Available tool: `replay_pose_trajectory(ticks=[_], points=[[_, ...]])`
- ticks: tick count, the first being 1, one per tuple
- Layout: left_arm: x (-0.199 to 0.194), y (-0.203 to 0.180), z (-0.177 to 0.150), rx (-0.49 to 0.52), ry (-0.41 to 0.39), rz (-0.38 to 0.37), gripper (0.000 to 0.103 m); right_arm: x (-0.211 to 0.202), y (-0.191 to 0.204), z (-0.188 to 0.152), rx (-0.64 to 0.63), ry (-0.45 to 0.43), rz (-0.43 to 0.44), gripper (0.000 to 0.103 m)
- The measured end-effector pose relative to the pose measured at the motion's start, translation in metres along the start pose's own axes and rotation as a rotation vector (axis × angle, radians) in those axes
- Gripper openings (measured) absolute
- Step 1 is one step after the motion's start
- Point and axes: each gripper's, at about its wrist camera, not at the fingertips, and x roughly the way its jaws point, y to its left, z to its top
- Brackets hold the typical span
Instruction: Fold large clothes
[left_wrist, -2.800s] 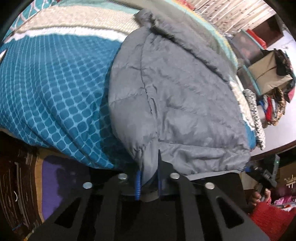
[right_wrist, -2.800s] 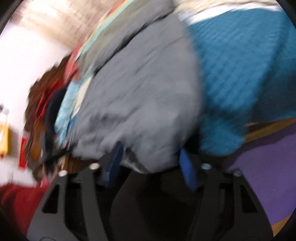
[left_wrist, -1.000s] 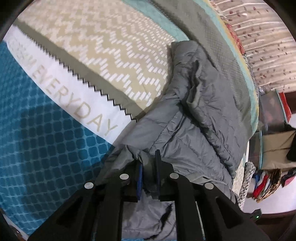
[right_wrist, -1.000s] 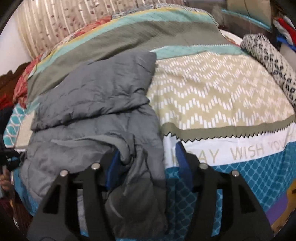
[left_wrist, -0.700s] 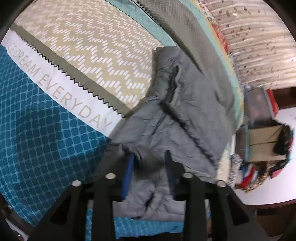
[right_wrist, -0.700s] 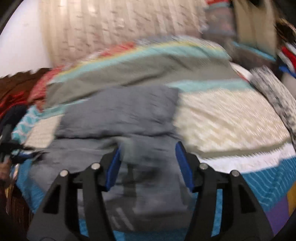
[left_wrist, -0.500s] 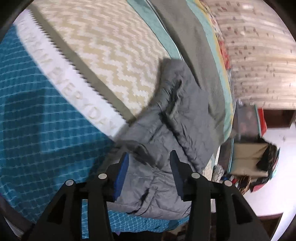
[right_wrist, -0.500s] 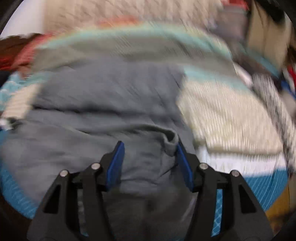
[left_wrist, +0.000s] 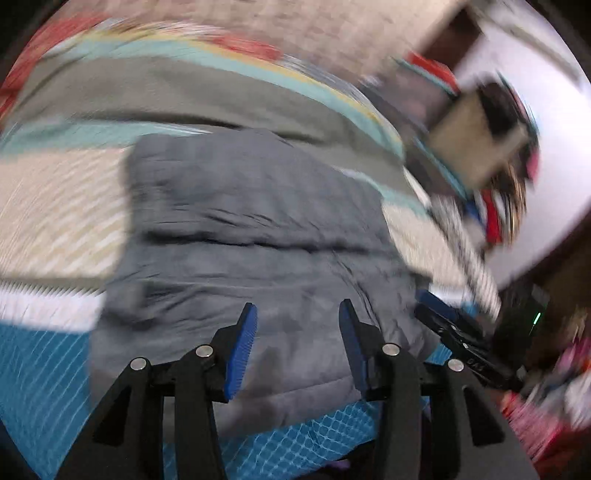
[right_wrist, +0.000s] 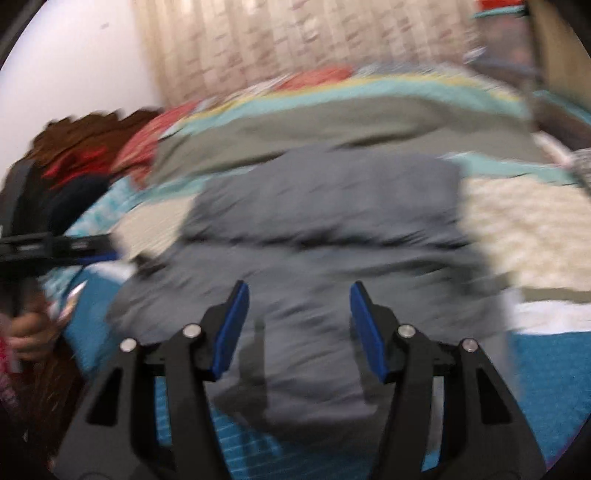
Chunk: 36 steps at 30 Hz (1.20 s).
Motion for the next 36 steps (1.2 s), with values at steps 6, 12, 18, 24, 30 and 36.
replay_pose_trajectory(ticks=[6,12,18,24,30,36], points=[[0.07,0.044,-0.013,-0.076,0.139,0.237,0.065,0.066,-0.006,-0.008,0.069,0.182,0.058,0.055],[0.069,0.071,-0.035,-0.119,0.186,0.247,0.051,0.091,-0.009,-0.03,0.037,0.222,0.068,0.055],[0.053,0.066,-0.034,-0.119,0.174,0.275,0.051,0.06,-0.011,-0.013,0.05,0.14,0.079,0.055],[0.022,0.063,-0.013,-0.1,0.064,0.264,0.051,0.018,-0.047,0.01,0.018,0.037,-0.032,0.054],[0.05,0.098,-0.01,-0.154,0.155,0.367,0.051,0.032,-0.117,0.015,0.179,0.073,-0.121,0.05],[0.064,0.106,-0.014,-0.155,0.168,0.369,0.051,0.059,-0.152,-0.002,0.286,0.164,-0.165,0.026]])
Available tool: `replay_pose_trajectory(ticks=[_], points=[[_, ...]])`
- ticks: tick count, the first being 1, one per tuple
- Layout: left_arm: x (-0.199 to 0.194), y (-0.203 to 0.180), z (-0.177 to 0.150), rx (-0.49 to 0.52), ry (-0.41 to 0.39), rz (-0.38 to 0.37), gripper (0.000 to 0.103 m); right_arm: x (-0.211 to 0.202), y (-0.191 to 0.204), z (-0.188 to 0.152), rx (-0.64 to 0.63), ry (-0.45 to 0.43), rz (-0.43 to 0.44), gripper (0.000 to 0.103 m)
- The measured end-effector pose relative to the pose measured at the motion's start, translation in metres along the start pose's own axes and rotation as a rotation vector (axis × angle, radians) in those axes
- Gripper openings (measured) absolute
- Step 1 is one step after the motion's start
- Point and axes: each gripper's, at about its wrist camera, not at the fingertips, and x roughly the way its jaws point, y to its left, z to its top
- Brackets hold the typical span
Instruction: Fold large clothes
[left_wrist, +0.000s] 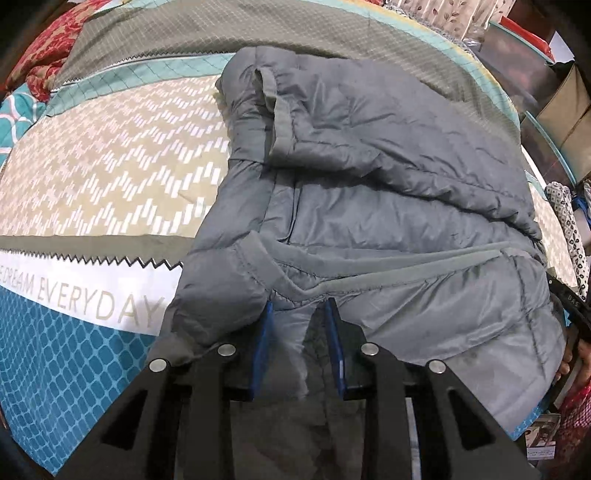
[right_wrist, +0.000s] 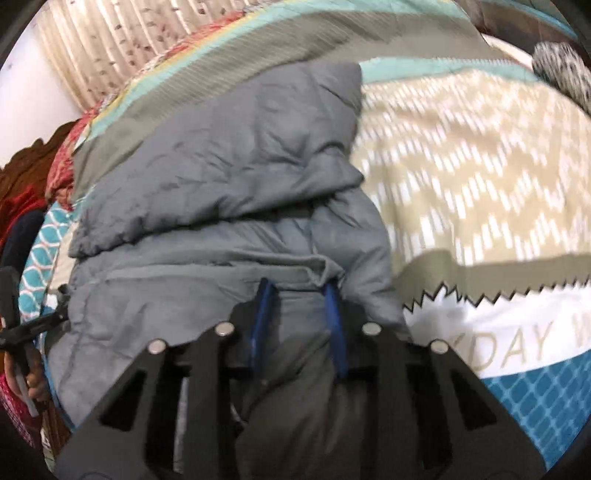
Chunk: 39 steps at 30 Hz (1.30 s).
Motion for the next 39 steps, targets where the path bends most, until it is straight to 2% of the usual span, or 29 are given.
replay_pose_trajectory(ticks=[5,8,10,14,17,19,23,25,29,34,39], points=[[0.002,0.009,0.001,-0.045,0.005,-0.041,0.051,-0.005,0.0,-0.008,-0.025,-0.005,-0.028,0.024],[-0.005,0.016,0.003,-0.072,-0.02,-0.061,0.051,-0.01,0.001,-0.014,-0.034,-0.004,-0.048,0.024],[-0.008,0.017,0.005,-0.078,-0.029,-0.055,0.051,-0.013,0.004,-0.014,-0.042,0.006,-0.074,0.024],[-0.001,0.011,0.01,-0.045,0.008,-0.003,0.051,-0.023,0.017,-0.012,-0.082,0.021,-0.124,0.026],[-0.007,0.006,0.011,-0.027,0.0,0.016,0.051,-0.046,0.023,-0.011,-0.08,-0.041,-0.096,0.026],[-0.017,0.001,0.012,-0.035,-0.031,-0.012,0.051,-0.065,0.03,-0.009,-0.093,-0.094,-0.069,0.027],[-0.042,0.003,0.019,-0.06,-0.11,-0.044,0.051,-0.076,0.041,-0.002,-0.1,-0.127,-0.037,0.028],[-0.047,0.005,0.022,-0.071,-0.125,-0.036,0.051,-0.072,0.046,0.003,-0.101,-0.123,-0.019,0.028],[-0.031,0.008,0.027,-0.075,-0.09,0.008,0.051,-0.051,0.047,0.009,-0.09,-0.089,-0.017,0.028],[0.002,0.015,0.031,-0.07,-0.037,0.055,0.051,-0.01,0.025,0.006,-0.027,0.004,-0.081,0.028],[0.018,0.016,0.027,-0.058,-0.039,0.072,0.051,0.001,-0.003,0.001,0.082,-0.001,0.026,0.026]])
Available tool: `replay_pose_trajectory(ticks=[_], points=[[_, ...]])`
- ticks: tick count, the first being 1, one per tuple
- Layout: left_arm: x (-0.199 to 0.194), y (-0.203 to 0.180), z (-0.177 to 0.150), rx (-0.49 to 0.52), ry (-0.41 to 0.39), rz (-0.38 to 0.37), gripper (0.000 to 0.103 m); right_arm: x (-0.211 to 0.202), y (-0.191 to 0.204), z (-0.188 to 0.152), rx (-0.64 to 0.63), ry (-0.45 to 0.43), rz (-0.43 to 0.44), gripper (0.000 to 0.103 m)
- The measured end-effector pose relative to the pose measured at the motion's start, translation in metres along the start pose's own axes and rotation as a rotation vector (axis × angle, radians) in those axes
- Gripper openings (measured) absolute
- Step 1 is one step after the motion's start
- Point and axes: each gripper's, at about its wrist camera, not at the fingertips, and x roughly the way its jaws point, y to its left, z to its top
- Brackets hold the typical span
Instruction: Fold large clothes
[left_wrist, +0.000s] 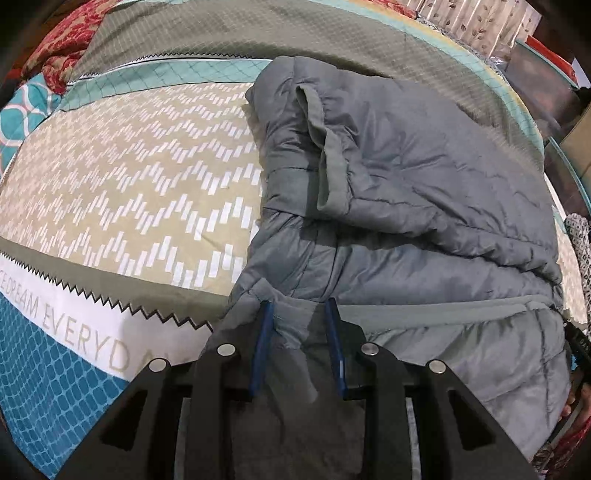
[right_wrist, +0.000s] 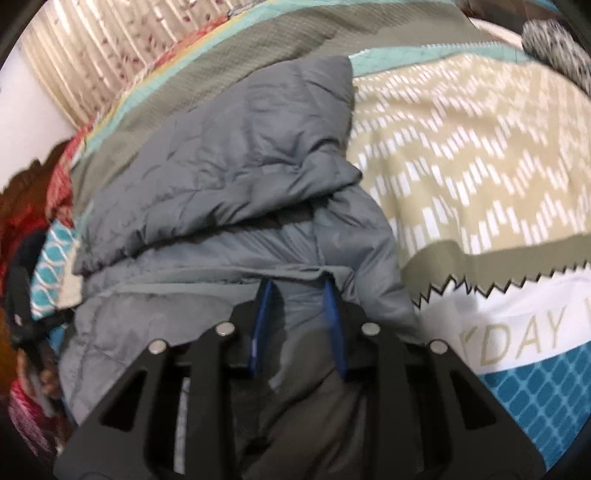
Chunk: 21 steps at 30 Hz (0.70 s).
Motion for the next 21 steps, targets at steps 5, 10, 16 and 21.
replay_pose_trajectory(ticks=[5,10,16,21], points=[[0.0,-0.011,0.0,0.044,-0.015,0.033,0.051,0.002,0.004,-0.001,-0.032,0.0,-0.025,0.026],[-0.017,-0.015,-0.001,0.034,-0.021,0.071,0.051,0.0,0.009,0.001,-0.046,0.019,-0.04,0.026],[-0.057,-0.024,-0.008,0.061,-0.094,0.118,0.051,-0.034,0.027,0.012,-0.068,-0.044,-0.07,0.034],[-0.077,-0.035,-0.013,0.061,-0.127,0.12,0.051,-0.06,0.048,0.015,-0.098,-0.107,-0.04,0.034]])
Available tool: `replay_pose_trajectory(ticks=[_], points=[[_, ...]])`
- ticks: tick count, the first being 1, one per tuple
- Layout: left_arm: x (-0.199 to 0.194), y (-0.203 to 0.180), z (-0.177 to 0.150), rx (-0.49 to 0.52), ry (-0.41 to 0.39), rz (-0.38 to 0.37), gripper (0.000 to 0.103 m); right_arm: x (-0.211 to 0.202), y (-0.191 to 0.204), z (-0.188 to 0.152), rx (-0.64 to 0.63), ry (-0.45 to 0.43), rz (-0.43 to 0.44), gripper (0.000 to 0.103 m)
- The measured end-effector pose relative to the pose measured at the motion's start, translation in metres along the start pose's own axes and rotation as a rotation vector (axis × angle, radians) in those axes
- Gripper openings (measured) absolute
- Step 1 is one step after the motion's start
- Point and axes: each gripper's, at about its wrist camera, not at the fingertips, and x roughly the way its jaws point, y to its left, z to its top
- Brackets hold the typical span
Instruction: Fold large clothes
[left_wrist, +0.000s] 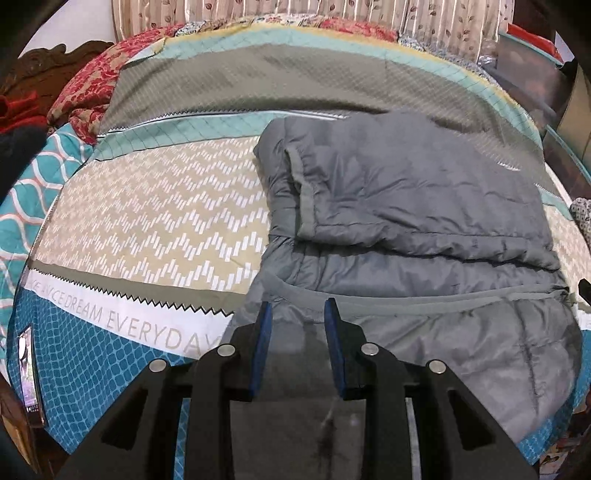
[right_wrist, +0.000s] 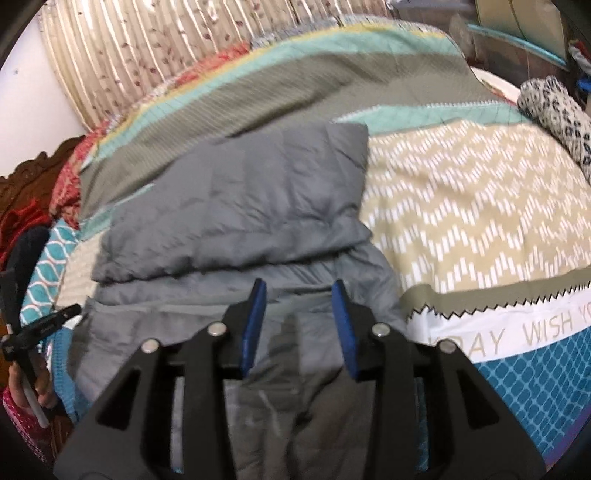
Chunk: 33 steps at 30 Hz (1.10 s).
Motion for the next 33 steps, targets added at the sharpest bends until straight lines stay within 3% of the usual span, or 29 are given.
replay_pose_trajectory(ticks=[6,18,31,33], points=[[-0.011,-0.014,0.0,0.013,-0.018,-0.004,0.051,0.001,0.024,0.001,-0.045,0.002,0.055,0.042],[0.006,-0.031,0.01,0.058,-0.006,0.01,0.051,0.029,0.054,-0.005,-0.13,0.045,0.087,0.043],[0.041,-0.039,0.02,0.071,0.032,0.012,0.051,0.055,0.067,0.061,-0.166,0.07,0.102,0.043],[0.048,-0.04,0.02,0.073,0.04,0.013,0.051,0.061,0.071,0.074,-0.176,0.074,0.102,0.047]])
